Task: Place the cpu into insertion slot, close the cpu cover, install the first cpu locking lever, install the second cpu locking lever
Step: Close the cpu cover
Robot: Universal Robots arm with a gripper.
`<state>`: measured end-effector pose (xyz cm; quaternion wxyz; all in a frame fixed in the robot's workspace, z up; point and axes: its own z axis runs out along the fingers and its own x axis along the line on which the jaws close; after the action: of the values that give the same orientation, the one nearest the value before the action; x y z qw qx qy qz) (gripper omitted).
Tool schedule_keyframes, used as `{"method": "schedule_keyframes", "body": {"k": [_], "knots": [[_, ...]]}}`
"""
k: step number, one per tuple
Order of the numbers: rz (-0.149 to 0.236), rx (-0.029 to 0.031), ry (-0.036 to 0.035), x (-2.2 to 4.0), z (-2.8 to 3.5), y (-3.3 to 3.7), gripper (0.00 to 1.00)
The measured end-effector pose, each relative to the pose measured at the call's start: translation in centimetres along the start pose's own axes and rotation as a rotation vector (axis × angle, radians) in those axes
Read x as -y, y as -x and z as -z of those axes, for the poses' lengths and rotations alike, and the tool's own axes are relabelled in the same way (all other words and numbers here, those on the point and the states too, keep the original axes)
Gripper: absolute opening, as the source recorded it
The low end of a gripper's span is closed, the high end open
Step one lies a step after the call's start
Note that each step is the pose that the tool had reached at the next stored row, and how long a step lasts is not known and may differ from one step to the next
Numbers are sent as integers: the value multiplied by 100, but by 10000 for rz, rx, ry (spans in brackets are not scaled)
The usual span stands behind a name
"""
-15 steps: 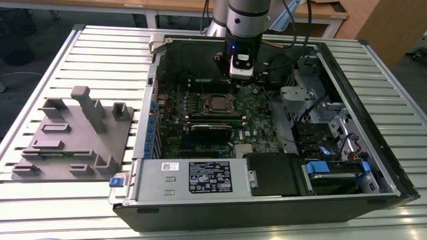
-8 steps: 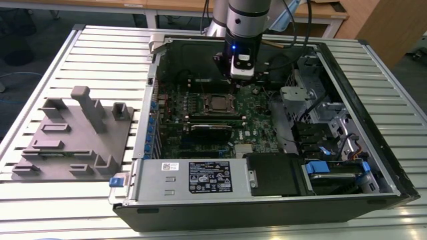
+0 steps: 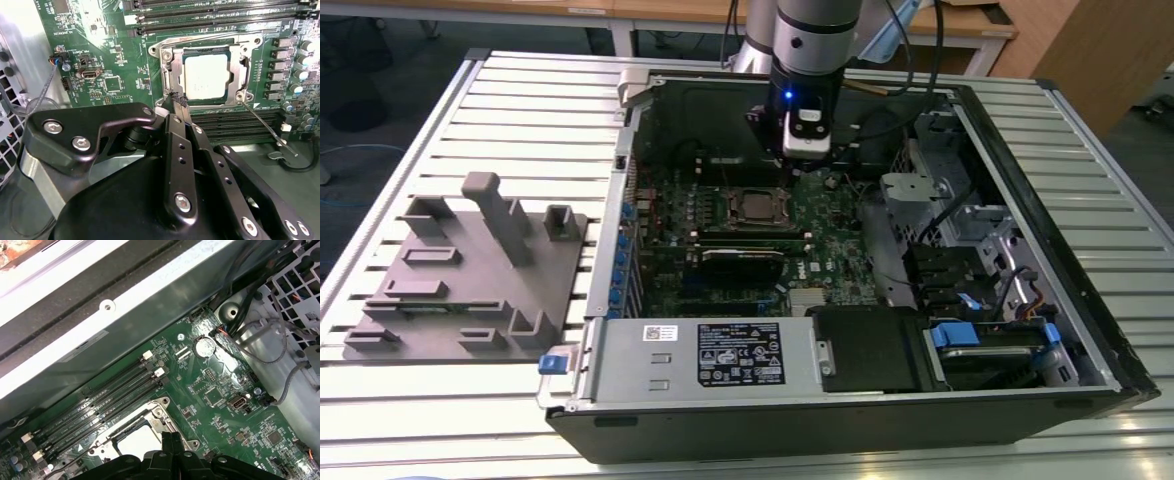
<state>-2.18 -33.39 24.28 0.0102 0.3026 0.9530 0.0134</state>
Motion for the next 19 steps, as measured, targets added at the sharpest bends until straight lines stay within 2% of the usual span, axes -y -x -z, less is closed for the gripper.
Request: {"method": "schedule_keyframes", "body": {"k": [19], "knots": [[622, -34, 27, 1, -4, -1, 10]]}}
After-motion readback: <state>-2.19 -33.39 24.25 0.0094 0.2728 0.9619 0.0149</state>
